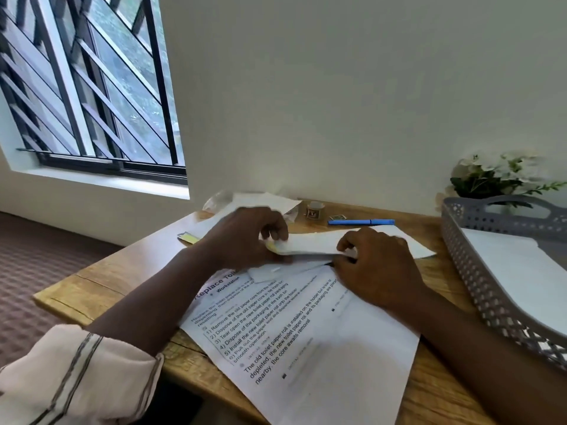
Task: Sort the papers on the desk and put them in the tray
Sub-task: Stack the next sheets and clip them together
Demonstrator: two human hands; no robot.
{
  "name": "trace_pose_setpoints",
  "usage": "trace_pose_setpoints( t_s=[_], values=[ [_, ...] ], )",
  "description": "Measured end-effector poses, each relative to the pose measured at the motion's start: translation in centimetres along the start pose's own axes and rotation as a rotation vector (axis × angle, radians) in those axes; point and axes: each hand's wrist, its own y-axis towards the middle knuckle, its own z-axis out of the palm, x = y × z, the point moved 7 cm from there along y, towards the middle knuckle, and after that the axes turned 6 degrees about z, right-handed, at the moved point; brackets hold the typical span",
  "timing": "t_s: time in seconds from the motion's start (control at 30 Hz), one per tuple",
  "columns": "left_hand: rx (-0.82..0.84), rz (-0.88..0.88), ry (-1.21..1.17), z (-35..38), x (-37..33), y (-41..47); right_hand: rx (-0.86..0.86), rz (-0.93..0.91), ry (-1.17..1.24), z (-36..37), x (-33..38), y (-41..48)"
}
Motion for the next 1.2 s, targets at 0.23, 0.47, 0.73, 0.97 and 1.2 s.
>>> trace_pose_setpoints(
  t_s=[0.23,0.47,0.73,0.97,1.2],
  values=[
    [0.381,-0.143,-0.067,1.8,1.5,-1.9,0.160,0.017,-0.146,0.8,0.3,0.2],
    [0.273,-0.144,-0.136,1.8,0.7,-1.6,0.128,0.125,-0.135,1.0,0.0,0.6],
    [0.366,-0.123,-0.091,1.9,-0.2,-2.0,0.193,0.068,-0.005,1.4,2.5,0.7],
    [0.316,-0.280,-0.036,0.5,0.2,-2.4,0.108,0.086,-0.030,1.7,2.1,0.4],
    [0.366,-0.433,0.176,0.7,-1.0,-2.5,0.057,0.090,-0.020,1.2,2.2,0.2]
  ],
)
